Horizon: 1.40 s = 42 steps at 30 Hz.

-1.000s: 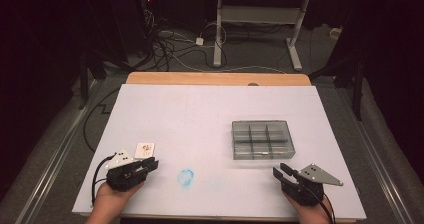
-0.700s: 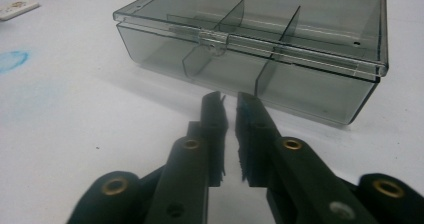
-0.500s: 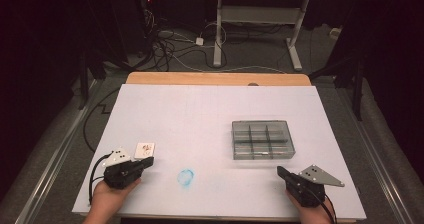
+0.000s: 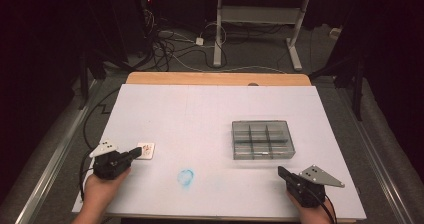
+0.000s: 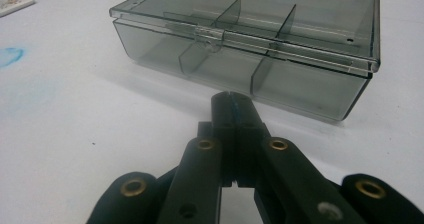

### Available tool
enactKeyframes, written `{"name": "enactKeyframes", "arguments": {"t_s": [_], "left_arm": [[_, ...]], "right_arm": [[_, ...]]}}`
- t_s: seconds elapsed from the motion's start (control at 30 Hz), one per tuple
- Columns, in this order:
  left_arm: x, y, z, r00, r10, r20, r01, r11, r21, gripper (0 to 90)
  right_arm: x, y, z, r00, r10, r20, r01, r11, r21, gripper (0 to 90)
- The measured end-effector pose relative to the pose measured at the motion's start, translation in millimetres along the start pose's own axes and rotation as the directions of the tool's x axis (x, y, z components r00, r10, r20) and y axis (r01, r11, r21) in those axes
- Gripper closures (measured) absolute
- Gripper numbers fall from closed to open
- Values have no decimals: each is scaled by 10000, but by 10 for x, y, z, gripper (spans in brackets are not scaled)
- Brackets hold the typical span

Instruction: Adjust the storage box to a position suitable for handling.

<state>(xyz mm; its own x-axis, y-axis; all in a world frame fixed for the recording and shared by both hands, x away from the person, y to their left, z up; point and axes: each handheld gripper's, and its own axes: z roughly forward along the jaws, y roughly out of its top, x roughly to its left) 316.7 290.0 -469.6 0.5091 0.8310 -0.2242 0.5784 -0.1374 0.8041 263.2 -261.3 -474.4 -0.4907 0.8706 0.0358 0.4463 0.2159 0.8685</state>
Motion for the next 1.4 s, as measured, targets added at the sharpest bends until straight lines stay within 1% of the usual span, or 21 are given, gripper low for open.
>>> {"name": "enactKeyframes", "arguments": {"t_s": [0.03, 0.07, 0.13, 0.17, 0.27, 0.37, 0.43, 0.5, 0.6, 0.63, 0.7, 0.77, 0.83, 1.0, 1.1, 1.17, 1.2, 1.23, 1.3, 1.33, 1.4], "left_arm": [[25, 24, -7, 9998, 23, -194, -25, 9999, -104, 876], [59, 52, -10, 9996, 90, -271, -95, 9998, -201, 876], [142, 113, 6, 9985, 102, -547, -109, 9999, -129, 877], [194, 140, 22, 9983, -8, -583, 3, 10000, -74, 877], [343, 198, 110, 9970, -315, -705, 334, 9991, 257, 877], [453, 221, 221, 9950, -535, -839, 584, 9967, 571, 877], [496, 227, 300, 9950, -503, -863, 580, 9943, 890, 877], [508, 230, 367, 9944, -370, -991, 486, 9920, 1168, 877], [513, 232, 410, 9941, -336, -1030, 470, 9903, 1307, 877], [509, 236, 451, 9945, -245, -1019, 395, 9883, 1473, 877], [506, 237, 466, 9947, -188, -1014, 345, 9873, 1554, 877], [494, 235, 498, 9948, -74, -1015, 252, 9843, 1747, 877], [484, 231, 505, 9945, -41, -1044, 226, 9841, 1764, 878], [459, 225, 504, 9961, 45, -876, 116, 9832, 1822, 878], [412, 214, 507, 9975, 150, -696, -17, 9822, 1876, 878], [373, 208, 509, 9975, 302, -643, -174, 9814, 1913, 878], [373, 208, 509, 9975, 302, -643, -174, 9814, 1913, 878], [338, 198, 507, 9972, 427, -611, -301, 9807, 1933, 878], [302, 184, 499, 9977, 519, -441, -423, 9795, 1968, 878], [302, 184, 499, 9977, 519, -441, -423, 9795, 1968, 877], [250, 158, 480, 9973, 696, -216, -637, 9771, 2029, 878]], "right_arm": [[-3, 0, -1, 10000, -2, -27, 2, 10000, 20, 900], [-6, 2, -4, 9999, 46, -126, -45, 10000, 52, 900], [-12, 6, -10, 9996, 83, -265, -82, 10000, 37, 900], [-14, 6, -12, 9995, 83, -292, -83, 10000, 21, 900], [-14, 4, -12, 9995, 55, -314, -54, 10000, 39, 900], [-13, 5, -13, 9996, -4, -278, 5, 10000, 37, 900], [-14, 3, -14, 9996, -29, -290, 30, 10000, 35, 900], [-14, -2, -16, 9996, -45, -274, 47, 10000, 62, 900], [-18, -7, -18, 9996, -21, -272, 23, 10000, 66, 900], [-24, -13, -23, 9996, -13, -267, 15, 10000, 77, 900], [-25, -15, -29, 9996, 3, -276, -1, 10000, 67, 900], [-25, -14, -33, 9996, -4, -274, 6, 10000, 59, 900], [-25, -14, -38, 9996, -21, -277, 22, 10000, 36, 900], [-20, -18, -35, 9996, -43, -296, 45, 10000, 63, 900], [-16, -18, -31, 9995, -64, -325, 66, 9999, 75, 900], [-15, -18, -30, 9995, -61, -320, 64, 9999, 79, 900], [-15, -18, -30, 9995, -65, -321, 67, 9999, 79, 900], [-15, -18, -31, 9995, -73, -321, 75, 9999, 81, 900], [-16, -19, -31, 9995, -67, -324, 70, 9999, 79, 900], [-16, -19, -31, 9994, -62, -326, 65, 9999, 87, 900], [-17, -21, -31, 9994, -58, -328, 61, 9999, 89, 900]]}}
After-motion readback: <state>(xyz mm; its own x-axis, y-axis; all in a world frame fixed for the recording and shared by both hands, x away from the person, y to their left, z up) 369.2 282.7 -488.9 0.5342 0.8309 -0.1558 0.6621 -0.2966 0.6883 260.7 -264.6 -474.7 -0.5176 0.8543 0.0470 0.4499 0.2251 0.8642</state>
